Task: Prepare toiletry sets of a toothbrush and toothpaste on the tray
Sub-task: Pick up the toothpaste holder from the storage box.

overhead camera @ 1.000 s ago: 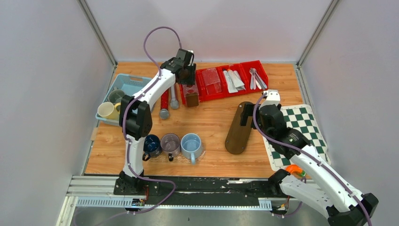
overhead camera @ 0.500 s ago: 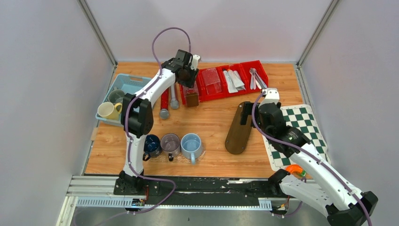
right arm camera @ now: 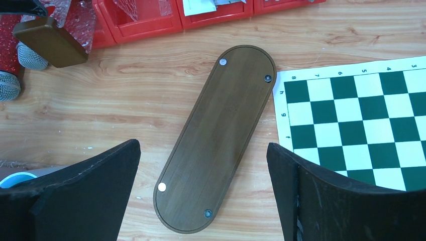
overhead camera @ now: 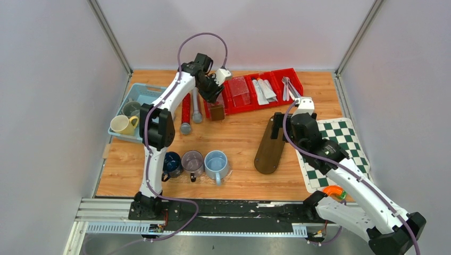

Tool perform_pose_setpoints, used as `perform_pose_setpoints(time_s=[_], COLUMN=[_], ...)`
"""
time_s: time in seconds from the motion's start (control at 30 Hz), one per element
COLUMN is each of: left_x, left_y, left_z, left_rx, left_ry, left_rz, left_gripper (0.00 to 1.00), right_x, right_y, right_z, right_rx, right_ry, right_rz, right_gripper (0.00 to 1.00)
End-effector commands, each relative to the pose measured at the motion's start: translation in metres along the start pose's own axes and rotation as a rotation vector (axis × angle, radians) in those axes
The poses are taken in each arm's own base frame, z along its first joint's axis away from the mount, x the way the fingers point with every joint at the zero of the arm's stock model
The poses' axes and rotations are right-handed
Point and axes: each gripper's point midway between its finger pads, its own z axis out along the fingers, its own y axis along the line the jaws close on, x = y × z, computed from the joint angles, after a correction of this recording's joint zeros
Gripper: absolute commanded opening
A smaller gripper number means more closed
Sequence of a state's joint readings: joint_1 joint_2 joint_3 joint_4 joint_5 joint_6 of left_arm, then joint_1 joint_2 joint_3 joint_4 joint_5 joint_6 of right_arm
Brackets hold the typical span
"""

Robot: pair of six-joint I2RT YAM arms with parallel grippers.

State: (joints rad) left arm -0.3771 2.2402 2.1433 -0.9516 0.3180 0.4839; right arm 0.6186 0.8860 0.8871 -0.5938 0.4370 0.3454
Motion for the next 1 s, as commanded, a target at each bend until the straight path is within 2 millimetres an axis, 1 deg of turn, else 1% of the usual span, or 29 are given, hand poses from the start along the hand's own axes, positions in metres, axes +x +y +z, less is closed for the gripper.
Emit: perform_pose_setpoints(time_s=[0.0, 0.07, 0.2, 0.23, 0.5, 0.6, 0.67, 0.77, 0.83, 0.87, 0.97], left_x=[0.014, 0.016, 0.015, 0.011, 0.013, 0.008, 0.002, -0.003, -0.004, -0.003, -0.007], left_y=[-0.015, -0.016, -0.017, -0.014, -0.003, -0.001, -0.004, -0.007, -0.007, -0.008, -0.009], left_z=[0.000, 0.003, 0.012, 0.015, 0.035, 0.036, 0.036, 0.037, 0.038, 0.038, 0.031], left_rx=[0.124, 0.142, 0.163, 0.154, 0.140, 0.131, 0.142, 0.158, 0.162, 0.166, 0.164], left_ry=[0.042, 0.042, 0.013, -0.002, -0.010, -0.032, -0.061, -0.091, -0.094, -0.090, -0.099], left_rz=[0.149, 0.173, 0.221, 0.239, 0.312, 0.323, 0.324, 0.325, 0.327, 0.326, 0.327], left_gripper=[0.47, 0.47, 0.48, 0.48, 0.45, 0.45, 0.44, 0.39, 0.34, 0.30, 0.22], right_x=[-0.021, -0.021, -0.020, -0.020, -0.017, -0.016, -0.015, -0.014, -0.013, -0.012, -0.012], right_y=[0.000, 0.001, 0.003, 0.004, 0.006, 0.008, 0.009, 0.011, 0.013, 0.014, 0.016], right_z=[-0.004, -0.003, 0.001, 0.001, 0.005, 0.007, 0.010, 0.013, 0.015, 0.016, 0.017], right_rx=[0.010, 0.010, 0.011, 0.011, 0.010, 0.007, 0.010, 0.010, 0.006, 0.004, 0.001], right_ry=[-0.042, -0.037, -0.025, -0.023, -0.002, 0.013, 0.021, 0.033, 0.042, 0.046, 0.050], right_rz=[0.014, 0.012, 0.006, 0.005, -0.005, -0.011, -0.014, -0.015, -0.014, -0.015, -0.017], right_gripper=[1.00, 1.00, 1.00, 1.00, 1.00, 1.00, 1.00, 1.00, 1.00, 1.00, 1.00])
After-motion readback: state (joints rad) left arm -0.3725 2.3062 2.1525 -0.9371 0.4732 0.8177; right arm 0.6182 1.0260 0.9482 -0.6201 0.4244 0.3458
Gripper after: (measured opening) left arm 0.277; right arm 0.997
